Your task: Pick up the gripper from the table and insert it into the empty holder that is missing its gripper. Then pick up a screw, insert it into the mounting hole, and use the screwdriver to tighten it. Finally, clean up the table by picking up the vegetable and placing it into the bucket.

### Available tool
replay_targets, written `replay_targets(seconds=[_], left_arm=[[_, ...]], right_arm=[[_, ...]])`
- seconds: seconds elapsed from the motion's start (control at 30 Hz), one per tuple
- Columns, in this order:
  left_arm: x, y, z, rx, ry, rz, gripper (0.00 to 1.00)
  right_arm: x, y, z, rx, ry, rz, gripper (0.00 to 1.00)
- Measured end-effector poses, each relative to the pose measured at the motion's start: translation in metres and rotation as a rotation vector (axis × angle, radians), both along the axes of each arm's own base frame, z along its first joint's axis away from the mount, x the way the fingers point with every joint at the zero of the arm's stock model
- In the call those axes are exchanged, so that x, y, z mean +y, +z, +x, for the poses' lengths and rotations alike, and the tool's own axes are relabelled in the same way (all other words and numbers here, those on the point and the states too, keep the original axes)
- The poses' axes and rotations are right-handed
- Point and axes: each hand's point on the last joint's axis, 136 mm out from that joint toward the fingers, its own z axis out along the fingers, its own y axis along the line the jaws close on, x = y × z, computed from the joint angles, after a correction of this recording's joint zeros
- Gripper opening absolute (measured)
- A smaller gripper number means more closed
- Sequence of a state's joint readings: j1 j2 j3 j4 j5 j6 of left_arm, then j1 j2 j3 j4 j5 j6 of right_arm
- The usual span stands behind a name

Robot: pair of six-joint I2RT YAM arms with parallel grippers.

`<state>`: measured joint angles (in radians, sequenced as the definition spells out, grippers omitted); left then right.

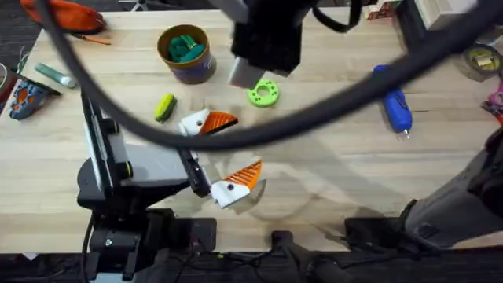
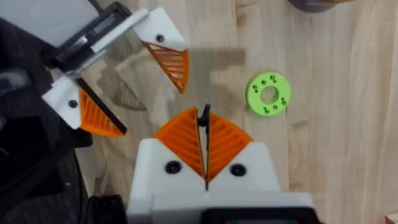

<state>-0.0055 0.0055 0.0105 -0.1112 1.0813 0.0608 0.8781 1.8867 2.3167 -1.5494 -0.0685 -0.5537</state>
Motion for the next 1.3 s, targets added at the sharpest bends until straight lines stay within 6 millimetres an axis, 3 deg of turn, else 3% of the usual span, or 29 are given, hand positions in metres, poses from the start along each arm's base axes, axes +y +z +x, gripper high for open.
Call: replay_targets(seconds=[0.27, 0.4, 0.6, 0.93, 1.3], left_arm=[[0.0, 0.0, 0.0, 0.0, 0.0, 0.0, 0.985], [0.0, 0.0, 0.0, 0.0, 0.0, 0.0, 0.985], [0.0, 0.0, 0.0, 0.0, 0.0, 0.0, 0.986], [0.0, 0.0, 0.0, 0.0, 0.0, 0.0, 0.985], [0.0, 0.0, 0.0, 0.0, 0.0, 0.0, 0.985]], right_arm=[[0.018, -0.01, -0.012, 0.015, 0.053, -0.018, 0.004], [0.017, -0.013, -0.016, 0.036, 0.046, -0.038, 0.004], [0.023, -0.003, -0.017, 0.025, 0.034, 0.002, 0.004], [0.037, 0.002, -0.039, 0.04, 0.097, 0.027, 0.004], [0.06, -0.015, -0.032, 0.046, 0.114, 0.031, 0.004]])
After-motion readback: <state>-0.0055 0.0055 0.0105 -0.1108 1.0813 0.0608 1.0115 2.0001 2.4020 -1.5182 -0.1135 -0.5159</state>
